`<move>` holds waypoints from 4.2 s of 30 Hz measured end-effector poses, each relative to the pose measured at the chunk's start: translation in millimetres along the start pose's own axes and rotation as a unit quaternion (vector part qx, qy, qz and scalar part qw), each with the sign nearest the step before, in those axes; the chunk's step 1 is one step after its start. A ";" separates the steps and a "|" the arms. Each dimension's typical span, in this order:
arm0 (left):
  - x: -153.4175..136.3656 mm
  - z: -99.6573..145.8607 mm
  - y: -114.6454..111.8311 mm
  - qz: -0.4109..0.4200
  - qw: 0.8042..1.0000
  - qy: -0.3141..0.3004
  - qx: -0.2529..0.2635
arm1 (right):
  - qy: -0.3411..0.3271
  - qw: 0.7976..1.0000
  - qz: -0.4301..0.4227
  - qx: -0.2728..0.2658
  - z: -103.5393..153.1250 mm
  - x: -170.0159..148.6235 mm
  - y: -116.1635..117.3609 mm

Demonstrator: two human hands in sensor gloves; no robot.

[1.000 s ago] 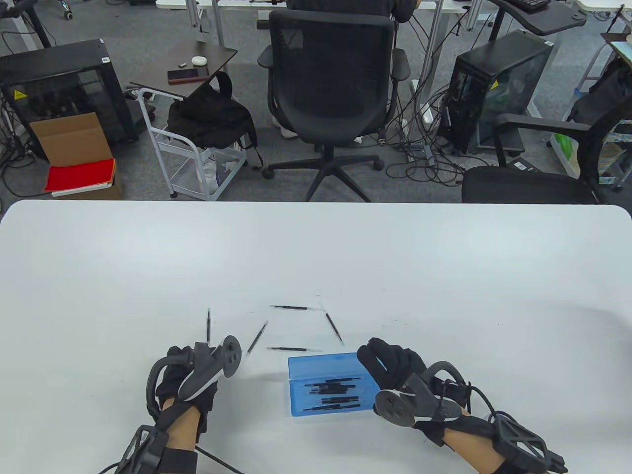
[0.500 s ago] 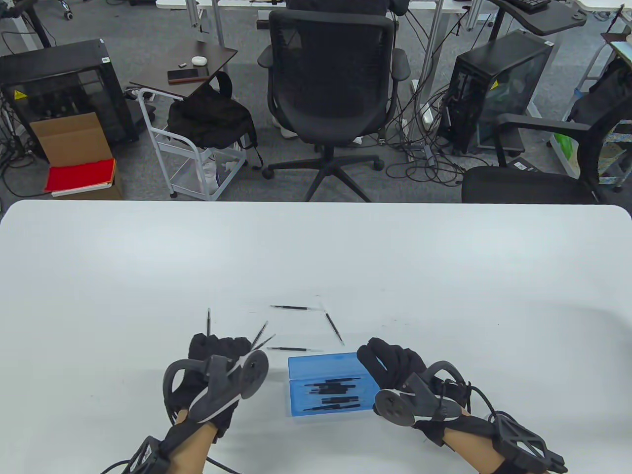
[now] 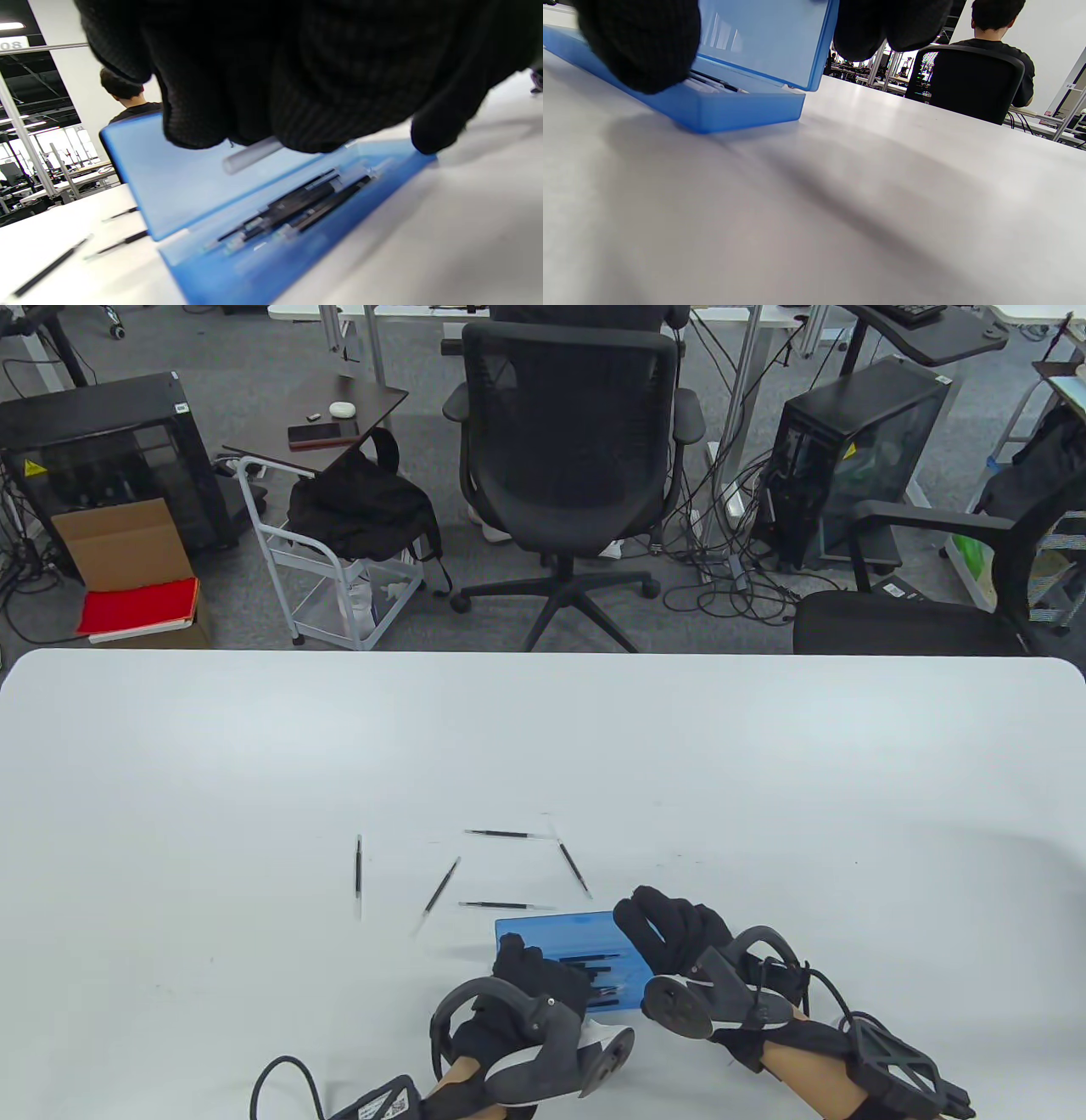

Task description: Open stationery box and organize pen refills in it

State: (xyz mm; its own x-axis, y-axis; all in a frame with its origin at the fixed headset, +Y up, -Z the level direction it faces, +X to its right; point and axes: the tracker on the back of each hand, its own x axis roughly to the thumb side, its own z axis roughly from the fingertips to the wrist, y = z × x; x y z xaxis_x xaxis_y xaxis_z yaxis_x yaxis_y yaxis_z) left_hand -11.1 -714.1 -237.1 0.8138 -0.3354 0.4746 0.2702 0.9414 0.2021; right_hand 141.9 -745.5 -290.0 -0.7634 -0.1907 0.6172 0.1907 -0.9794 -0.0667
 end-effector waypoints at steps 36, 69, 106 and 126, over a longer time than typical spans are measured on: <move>-131.6 -5.6 25.3 0.073 0.961 0.265 0.013 | 0.000 1.000 0.001 0.000 0.0 0.1 0.0; -158.0 -25.8 -85.9 0.077 0.923 0.340 -0.165 | 0.000 1.000 0.001 0.000 0.2 0.0 0.3; -157.6 -7.3 -41.0 0.114 0.942 0.310 -0.057 | -0.001 1.000 0.000 0.001 0.2 0.5 0.9; -40.2 10.5 0.5 0.011 1.000 0.004 -0.011 | -0.001 1.000 -0.002 0.001 0.2 0.0 1.5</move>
State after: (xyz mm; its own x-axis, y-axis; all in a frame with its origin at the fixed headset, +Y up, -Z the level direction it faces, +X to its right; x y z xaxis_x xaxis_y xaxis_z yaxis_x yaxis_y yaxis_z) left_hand -49.1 -700.5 -247.1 0.8238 -0.3153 0.4712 0.2640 0.9488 0.1735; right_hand 142.3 -747.0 -289.9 -0.7628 -0.1875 0.6189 0.1895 -0.9798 -0.0634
